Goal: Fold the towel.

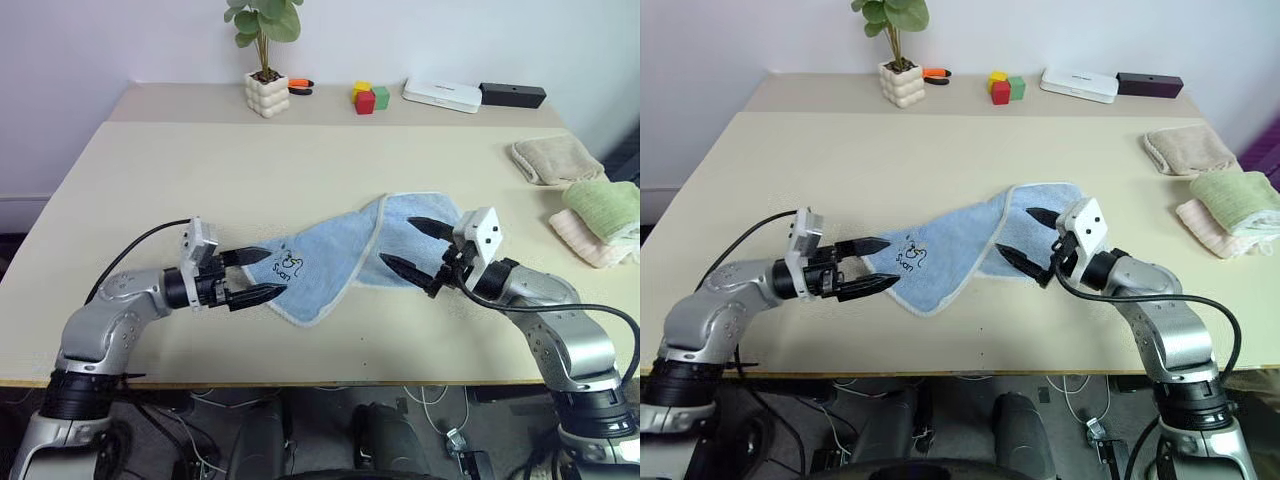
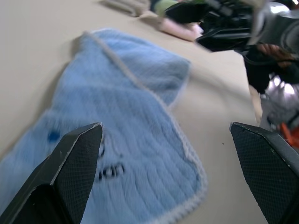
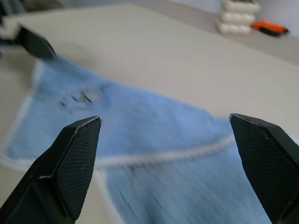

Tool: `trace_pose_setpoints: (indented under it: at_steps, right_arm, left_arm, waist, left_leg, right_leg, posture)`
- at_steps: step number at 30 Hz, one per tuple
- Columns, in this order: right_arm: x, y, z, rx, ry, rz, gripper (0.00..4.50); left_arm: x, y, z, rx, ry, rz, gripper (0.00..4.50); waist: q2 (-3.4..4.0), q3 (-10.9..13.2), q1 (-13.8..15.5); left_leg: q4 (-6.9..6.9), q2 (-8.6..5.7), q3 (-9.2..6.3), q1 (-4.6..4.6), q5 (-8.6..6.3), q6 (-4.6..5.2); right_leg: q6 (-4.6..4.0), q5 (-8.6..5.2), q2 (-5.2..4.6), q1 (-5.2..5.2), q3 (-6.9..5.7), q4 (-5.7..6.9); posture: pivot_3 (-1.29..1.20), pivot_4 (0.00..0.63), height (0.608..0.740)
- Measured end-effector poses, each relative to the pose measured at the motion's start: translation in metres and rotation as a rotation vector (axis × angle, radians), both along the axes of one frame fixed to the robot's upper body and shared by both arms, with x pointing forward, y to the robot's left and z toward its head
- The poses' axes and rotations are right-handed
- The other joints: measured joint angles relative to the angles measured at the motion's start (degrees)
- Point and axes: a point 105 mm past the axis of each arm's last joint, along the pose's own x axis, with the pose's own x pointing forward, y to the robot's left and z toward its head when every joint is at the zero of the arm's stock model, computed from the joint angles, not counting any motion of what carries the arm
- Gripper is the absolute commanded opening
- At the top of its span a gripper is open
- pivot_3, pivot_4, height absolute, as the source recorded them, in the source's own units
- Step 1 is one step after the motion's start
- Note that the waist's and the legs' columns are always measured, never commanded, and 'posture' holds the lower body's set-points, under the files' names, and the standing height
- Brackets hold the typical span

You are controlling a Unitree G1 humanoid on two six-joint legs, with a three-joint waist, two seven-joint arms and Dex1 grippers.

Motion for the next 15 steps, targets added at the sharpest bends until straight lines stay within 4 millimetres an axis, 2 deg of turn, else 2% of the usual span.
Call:
trace_pose_setpoints:
  at_steps: [3,7,10,12,15]
  right_arm:
    - [0.003,-0.002,0.000,-0.015,-0.021,-0.035,4.50]
    - [0.011,0.000,0.011,-0.010,-0.087,-0.066,4.50]
    - [0.013,0.002,0.012,0.010,-0.099,-0.090,4.50]
    - [0.014,0.002,0.012,0.016,-0.105,-0.101,4.50]
    - [0.017,0.003,0.012,0.023,-0.130,-0.137,4.50]
  left_arm:
    - [-0.004,-0.014,-0.005,0.058,-0.074,-0.080,4.46]
    - [-0.010,-0.033,-0.006,0.168,-0.203,-0.223,4.46]
    - [-0.010,-0.039,-0.008,0.242,-0.290,-0.293,4.46]
    - [-0.010,-0.042,-0.015,0.333,-0.356,-0.364,4.46]
    - [-0.007,-0.037,-0.029,0.444,-0.408,-0.428,4.46]
  waist:
    - [0.00,0.0,-0.1]
    - [0.00,0.0,0.0]
    - [0.00,0.0,0.1]
    - [0.01,0.0,0.1]
    - [0.04,0.0,-0.1]
  left_leg:
    - [-0.01,0.00,0.01,0.00,0.00,0.00]
    - [-0.01,0.01,0.01,0.00,0.00,-0.01]
    - [0.00,0.00,0.01,-0.02,0.00,0.00]
    - [0.00,-0.01,0.01,-0.02,0.00,0.00]
    - [-0.02,0.01,0.02,-0.03,0.00,0.00]
  right_leg:
    - [0.06,0.03,0.00,-0.02,0.00,0.01]
    - [0.02,0.01,0.01,-0.03,0.00,0.01]
    - [0.03,0.02,0.01,-0.03,0.00,0.00]
    - [0.02,0.01,0.01,-0.03,0.00,0.00]
    - [0.00,0.00,0.01,-0.08,0.00,0.02]
  posture:
    - [0.00,0.150,0.735]
    - [0.00,0.150,0.735]
    - [0.00,0.150,0.735]
    - [0.00,0.150,0.735]
    - [0.00,0.150,0.735]
